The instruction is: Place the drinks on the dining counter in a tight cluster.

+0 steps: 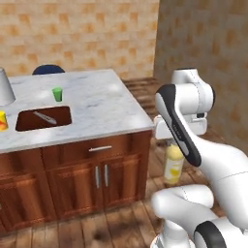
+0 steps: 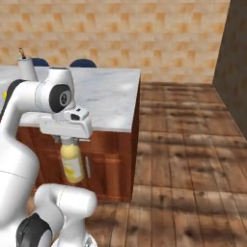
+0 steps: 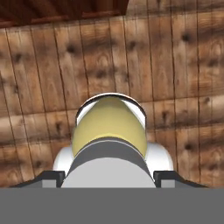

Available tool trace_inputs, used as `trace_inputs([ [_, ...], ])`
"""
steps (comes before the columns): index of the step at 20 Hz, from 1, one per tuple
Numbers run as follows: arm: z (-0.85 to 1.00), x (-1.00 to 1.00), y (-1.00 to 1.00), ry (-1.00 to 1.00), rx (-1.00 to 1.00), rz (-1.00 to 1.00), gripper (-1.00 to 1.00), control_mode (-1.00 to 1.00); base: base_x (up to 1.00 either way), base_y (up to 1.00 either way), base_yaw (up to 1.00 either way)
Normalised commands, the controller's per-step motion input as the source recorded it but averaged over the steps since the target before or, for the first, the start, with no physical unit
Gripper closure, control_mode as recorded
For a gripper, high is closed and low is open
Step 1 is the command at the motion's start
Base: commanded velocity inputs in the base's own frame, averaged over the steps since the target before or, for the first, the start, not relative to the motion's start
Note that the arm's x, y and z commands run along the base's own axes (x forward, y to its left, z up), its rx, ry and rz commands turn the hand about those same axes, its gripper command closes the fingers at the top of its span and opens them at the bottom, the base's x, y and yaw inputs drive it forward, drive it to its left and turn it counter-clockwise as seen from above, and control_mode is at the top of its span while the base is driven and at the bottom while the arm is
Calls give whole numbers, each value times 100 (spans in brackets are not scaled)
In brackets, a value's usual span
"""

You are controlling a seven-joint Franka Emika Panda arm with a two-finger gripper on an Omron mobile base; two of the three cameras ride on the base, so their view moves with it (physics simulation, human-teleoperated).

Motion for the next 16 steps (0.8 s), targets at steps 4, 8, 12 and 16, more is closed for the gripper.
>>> trace_inputs([
  [4,0,0,0,0,0,0,100,100,91,0,16],
  [8,0,0,0,0,0,0,100,100,91,1,14],
  [12,0,0,0,0,0,0,100,100,90,9,7],
  [16,0,0,0,0,0,0,100,100,85,10,7],
])
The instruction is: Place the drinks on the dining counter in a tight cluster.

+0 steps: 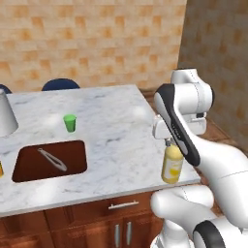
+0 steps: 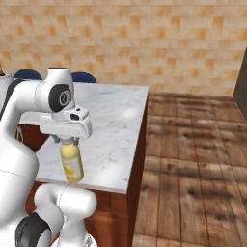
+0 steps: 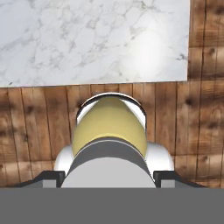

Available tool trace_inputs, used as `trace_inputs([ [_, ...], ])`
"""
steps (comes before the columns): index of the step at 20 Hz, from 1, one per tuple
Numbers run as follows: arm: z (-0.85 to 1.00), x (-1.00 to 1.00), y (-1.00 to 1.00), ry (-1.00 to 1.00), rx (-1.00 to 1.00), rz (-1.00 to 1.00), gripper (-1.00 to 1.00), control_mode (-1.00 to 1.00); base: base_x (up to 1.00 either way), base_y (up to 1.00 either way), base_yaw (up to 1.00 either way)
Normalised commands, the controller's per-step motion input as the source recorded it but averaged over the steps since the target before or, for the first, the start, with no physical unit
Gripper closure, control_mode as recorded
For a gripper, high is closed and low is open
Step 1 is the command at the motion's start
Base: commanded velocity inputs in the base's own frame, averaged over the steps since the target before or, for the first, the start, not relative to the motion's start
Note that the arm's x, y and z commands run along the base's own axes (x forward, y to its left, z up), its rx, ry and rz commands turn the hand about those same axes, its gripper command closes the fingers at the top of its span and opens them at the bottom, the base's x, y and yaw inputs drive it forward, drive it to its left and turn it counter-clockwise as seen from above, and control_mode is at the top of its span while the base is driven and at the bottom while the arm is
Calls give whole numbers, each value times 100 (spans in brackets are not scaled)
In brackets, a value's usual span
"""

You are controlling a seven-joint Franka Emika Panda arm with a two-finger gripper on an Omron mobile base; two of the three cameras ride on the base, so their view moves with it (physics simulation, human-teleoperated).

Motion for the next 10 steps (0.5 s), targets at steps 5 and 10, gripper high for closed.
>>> trace_inputs([
  [5,0,0,0,0,0,0,100,100,70,22,3],
  [10,0,0,0,0,0,0,100,100,49,20,0],
])
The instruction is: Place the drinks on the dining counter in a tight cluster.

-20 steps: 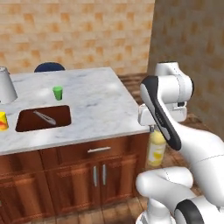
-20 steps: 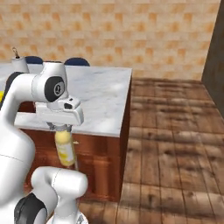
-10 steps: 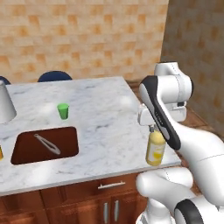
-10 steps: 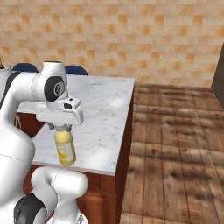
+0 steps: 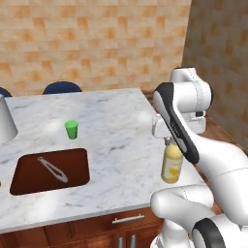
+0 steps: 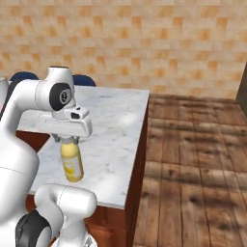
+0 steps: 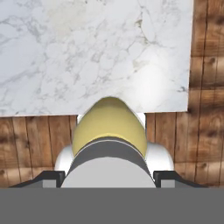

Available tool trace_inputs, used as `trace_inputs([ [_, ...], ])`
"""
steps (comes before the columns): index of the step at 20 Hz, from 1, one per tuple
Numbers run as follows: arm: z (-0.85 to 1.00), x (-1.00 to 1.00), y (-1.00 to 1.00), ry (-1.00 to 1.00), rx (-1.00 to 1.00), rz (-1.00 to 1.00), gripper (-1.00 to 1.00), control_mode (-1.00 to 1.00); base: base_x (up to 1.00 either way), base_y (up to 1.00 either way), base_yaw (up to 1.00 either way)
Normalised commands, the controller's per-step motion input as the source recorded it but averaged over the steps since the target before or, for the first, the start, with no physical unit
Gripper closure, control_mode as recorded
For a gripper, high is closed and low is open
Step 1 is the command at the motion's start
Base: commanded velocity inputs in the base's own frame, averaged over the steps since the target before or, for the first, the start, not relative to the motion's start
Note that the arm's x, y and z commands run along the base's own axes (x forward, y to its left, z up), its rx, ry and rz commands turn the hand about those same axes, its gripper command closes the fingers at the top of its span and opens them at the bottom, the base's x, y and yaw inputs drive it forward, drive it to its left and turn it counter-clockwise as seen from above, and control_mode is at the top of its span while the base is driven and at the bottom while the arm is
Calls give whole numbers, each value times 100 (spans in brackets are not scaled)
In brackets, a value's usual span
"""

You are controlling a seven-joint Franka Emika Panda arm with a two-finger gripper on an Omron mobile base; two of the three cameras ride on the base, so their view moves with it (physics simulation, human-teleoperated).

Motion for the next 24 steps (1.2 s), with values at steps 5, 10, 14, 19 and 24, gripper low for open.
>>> trace_inputs([
  [5,0,0,0,0,0,0,100,100,6,5,0],
  [10,0,0,0,0,0,0,100,100,0,0,0],
  [14,0,0,0,0,0,0,100,100,4,1,0],
  [19,0,15,2,0,0,3,100,-100,11,1,2],
  [24,-2,48,7,0,0,9,100,-100,0,0,0],
])
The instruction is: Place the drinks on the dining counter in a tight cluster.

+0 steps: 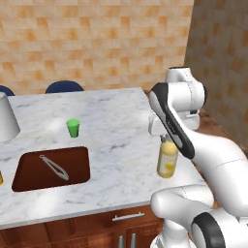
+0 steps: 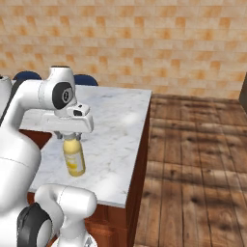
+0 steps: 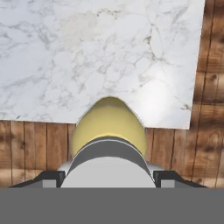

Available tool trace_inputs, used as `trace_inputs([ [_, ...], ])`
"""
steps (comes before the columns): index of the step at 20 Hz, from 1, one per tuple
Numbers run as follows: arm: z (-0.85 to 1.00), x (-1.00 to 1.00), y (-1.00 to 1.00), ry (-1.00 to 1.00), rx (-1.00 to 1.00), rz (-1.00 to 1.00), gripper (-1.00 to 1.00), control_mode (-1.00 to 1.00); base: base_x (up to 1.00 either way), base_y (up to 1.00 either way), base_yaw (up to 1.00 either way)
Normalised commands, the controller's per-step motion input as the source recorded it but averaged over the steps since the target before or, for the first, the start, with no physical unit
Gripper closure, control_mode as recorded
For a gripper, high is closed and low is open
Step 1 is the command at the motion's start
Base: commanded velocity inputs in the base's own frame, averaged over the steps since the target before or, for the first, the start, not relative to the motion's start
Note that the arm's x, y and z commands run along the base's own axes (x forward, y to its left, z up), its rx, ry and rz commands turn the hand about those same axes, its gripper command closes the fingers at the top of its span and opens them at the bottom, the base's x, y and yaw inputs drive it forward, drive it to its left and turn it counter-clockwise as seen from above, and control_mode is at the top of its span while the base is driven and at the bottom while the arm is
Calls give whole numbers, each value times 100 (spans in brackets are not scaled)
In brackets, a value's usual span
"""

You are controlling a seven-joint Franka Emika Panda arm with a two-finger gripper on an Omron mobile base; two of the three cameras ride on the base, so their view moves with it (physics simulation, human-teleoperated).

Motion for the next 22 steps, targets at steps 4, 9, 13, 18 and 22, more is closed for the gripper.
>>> trace_inputs([
  [4,-1,55,17,0,1,9,100,-100,0,0,0],
  [9,-3,44,23,0,4,11,100,-100,0,0,0],
  [13,-10,29,33,0,1,10,100,-100,0,0,0],
  [18,-18,17,40,0,0,8,100,-100,0,0,0],
  [22,-18,35,30,-1,0,1,100,-100,0,0,0],
])
